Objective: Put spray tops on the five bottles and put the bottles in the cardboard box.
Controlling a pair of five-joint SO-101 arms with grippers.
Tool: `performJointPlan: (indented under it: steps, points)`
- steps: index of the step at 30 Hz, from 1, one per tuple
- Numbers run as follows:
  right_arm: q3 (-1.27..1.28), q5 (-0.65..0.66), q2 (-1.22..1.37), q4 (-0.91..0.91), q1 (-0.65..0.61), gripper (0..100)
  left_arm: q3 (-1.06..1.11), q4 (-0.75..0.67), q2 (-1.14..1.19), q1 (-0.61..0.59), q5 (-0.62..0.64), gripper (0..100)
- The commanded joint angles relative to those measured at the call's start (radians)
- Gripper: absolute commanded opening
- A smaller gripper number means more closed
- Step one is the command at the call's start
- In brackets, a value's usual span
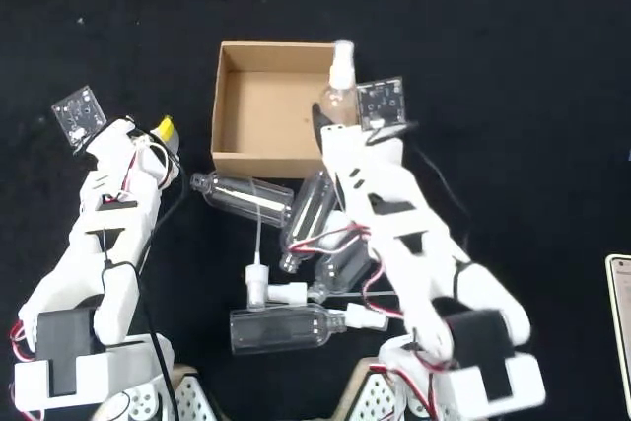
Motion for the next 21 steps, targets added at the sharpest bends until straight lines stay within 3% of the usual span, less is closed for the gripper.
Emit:
performJointPlan:
  steps: [1,12,16,21]
  points:
    - [0.036,0.009,-0.113,-0.025,-0.017,1.1,-0.038,-0.025,-0.011,0.012,0.005,18]
    - [0.070,0.006,-0.150,-0.031,-0.015,1.1,-0.077,0.023,-0.080,0.004,-0.003,19]
    - [0.073,0.003,-0.150,-0.031,-0.015,1.1,-0.232,0.304,-0.190,0.047,-0.124,19]
    - [0.064,0.002,-0.157,-0.032,-0.017,1.1,-0.487,0.614,-0.158,0.165,-0.189,19]
